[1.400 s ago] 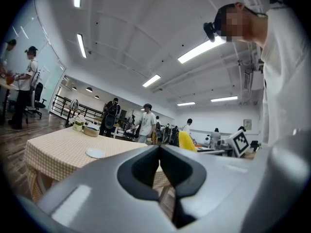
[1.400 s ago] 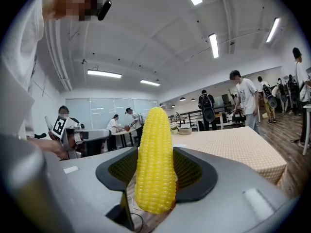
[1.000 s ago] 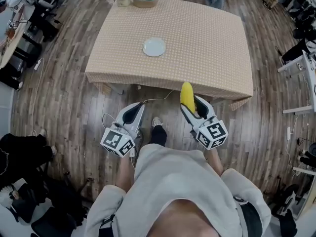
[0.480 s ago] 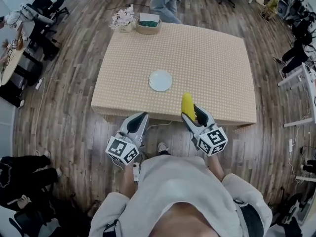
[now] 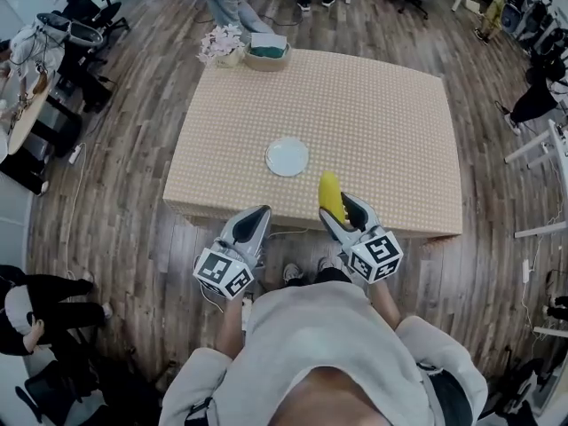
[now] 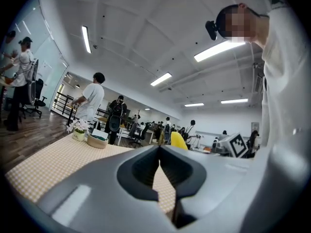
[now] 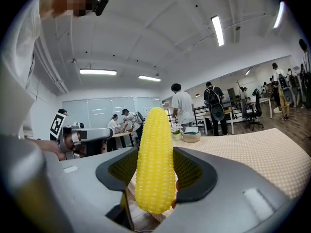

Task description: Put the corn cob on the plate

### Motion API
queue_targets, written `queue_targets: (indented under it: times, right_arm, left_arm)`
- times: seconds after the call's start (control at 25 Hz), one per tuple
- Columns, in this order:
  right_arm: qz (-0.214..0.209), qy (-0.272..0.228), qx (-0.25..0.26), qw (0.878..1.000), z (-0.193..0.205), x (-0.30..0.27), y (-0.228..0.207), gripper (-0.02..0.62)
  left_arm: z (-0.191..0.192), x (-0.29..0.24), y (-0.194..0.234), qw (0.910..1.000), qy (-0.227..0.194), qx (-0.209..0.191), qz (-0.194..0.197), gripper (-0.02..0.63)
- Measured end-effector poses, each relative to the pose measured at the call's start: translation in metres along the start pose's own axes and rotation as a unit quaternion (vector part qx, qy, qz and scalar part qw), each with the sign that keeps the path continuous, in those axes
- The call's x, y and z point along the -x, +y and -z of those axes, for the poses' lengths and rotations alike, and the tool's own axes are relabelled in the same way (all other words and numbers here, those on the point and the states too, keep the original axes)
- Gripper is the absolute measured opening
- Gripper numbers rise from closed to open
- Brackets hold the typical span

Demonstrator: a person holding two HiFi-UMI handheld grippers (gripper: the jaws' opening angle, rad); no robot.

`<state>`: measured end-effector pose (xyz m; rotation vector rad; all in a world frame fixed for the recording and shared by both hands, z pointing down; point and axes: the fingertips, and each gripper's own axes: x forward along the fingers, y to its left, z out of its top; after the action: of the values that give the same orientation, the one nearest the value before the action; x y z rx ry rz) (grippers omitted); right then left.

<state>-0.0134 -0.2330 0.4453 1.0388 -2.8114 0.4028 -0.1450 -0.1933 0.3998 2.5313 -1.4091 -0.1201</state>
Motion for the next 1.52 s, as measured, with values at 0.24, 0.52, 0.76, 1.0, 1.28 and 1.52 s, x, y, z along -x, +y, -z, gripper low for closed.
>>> queue_targets:
  times: [0.24, 0.52, 0.76, 1.0, 1.28, 1.52]
  right_arm:
    - [-0.028, 0.002, 0.002, 1.0, -0.012, 0.0, -0.013, 0.232]
    - [-0.043, 0.017, 0.0, 0.999, -0.006, 0.002, -0.028, 0.232]
    - [-0.049, 0.055, -0.025, 0.997, 0.023, -0.011, -0.033, 0.232]
    - [-0.049, 0.101, -0.056, 0.992, 0.058, -0.015, -0.041, 0.232]
    - [-0.046, 0.141, -0.074, 0.986, 0.111, -0.04, -0.052, 0.232]
    - [-0.038, 0.181, -0.084, 0.979, 0.156, -0.046, -0.06, 0.232]
  left_arm:
    - [-0.006, -0.013, -0.004, 0.9995, -0.002, -0.003, -0.032, 0.008]
    - [-0.001, -0.026, -0.009, 0.9986, -0.004, 0.001, -0.052, 0.008]
    - [0.026, -0.028, 0.008, 0.9968, 0.026, 0.027, -0.071, 0.008]
    - [0.062, -0.029, 0.021, 0.9919, 0.068, 0.06, -0.09, 0.008]
    - [0.113, -0.035, 0.047, 0.9864, 0.102, 0.096, -0.086, 0.008]
    - [0.158, -0.037, 0.049, 0.9793, 0.125, 0.135, -0.083, 0.008]
